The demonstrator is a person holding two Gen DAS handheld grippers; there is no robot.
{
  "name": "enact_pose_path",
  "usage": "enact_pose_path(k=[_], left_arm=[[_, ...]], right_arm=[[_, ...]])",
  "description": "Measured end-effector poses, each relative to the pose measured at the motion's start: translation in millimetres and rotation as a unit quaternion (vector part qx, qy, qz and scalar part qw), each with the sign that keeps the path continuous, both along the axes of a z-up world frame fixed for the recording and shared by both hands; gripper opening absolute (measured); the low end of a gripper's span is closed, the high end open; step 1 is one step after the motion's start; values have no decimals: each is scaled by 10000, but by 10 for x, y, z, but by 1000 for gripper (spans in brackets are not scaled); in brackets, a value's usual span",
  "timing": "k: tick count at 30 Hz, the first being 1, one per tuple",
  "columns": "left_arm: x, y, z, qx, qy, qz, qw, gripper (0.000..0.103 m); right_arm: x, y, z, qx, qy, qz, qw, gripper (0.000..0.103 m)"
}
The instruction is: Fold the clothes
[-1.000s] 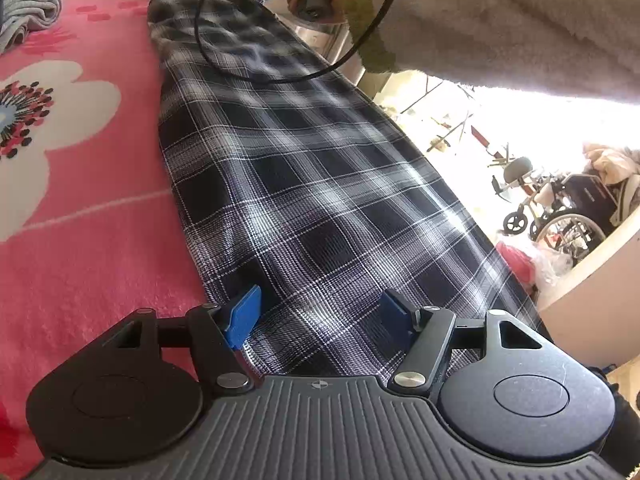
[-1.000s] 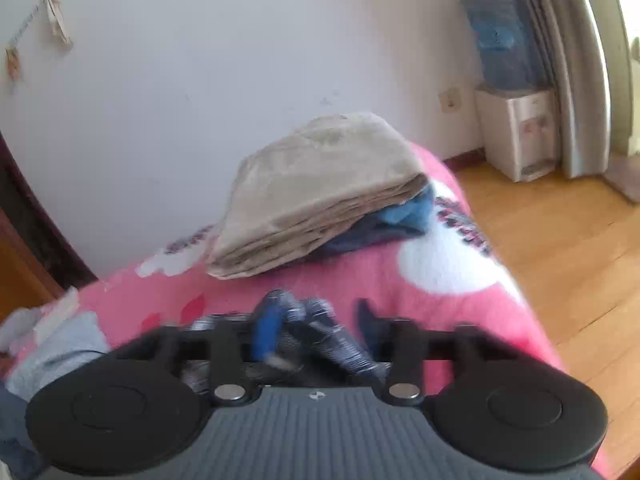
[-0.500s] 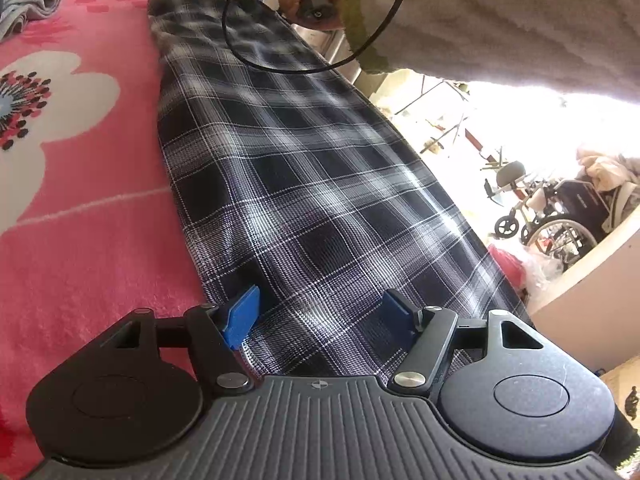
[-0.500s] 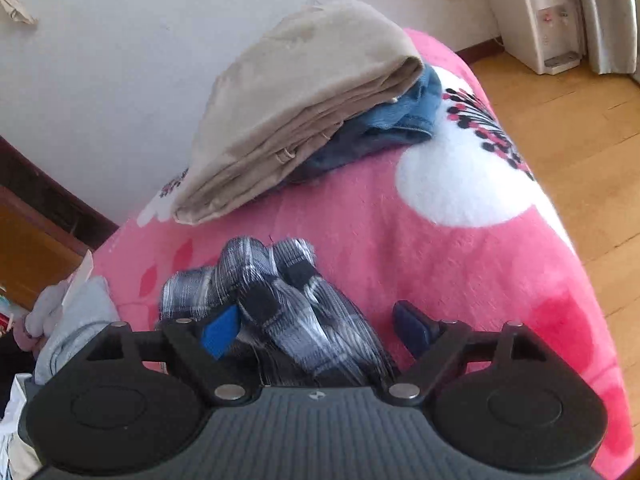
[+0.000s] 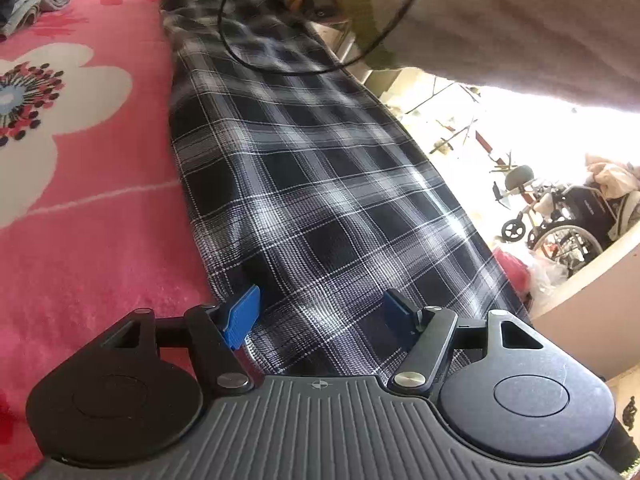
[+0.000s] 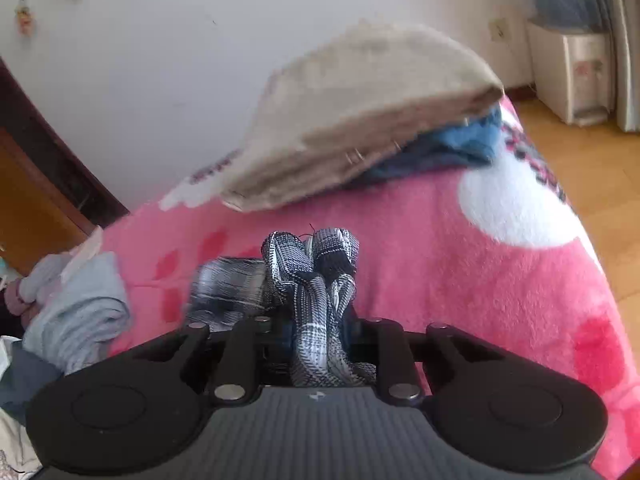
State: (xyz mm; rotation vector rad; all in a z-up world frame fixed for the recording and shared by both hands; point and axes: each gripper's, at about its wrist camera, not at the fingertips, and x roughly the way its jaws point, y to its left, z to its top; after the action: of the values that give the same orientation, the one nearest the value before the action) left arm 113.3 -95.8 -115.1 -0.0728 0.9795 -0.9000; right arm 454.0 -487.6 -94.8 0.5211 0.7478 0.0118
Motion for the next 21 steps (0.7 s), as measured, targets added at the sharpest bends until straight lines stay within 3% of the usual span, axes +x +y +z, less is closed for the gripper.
enact_pose_path(k=[3,10,15,21], left_arm=[[-1,9,18,47,-12,121,9999,67],[-62,-29,53,335,-242,417,9983,67],[-118,9,79,647,-503,779,9936,67],[-184,289,265,795,-655,1541,9827,67]], right_arm=[[-164,42,239,-39,-301,131,9995,22],[-764,277,919,12,-754,1182,9901,21],[-1628,465,1332,33,-995,2120,9722,20],[-2929,682,1488,-155,-1078,2798,9539,20]])
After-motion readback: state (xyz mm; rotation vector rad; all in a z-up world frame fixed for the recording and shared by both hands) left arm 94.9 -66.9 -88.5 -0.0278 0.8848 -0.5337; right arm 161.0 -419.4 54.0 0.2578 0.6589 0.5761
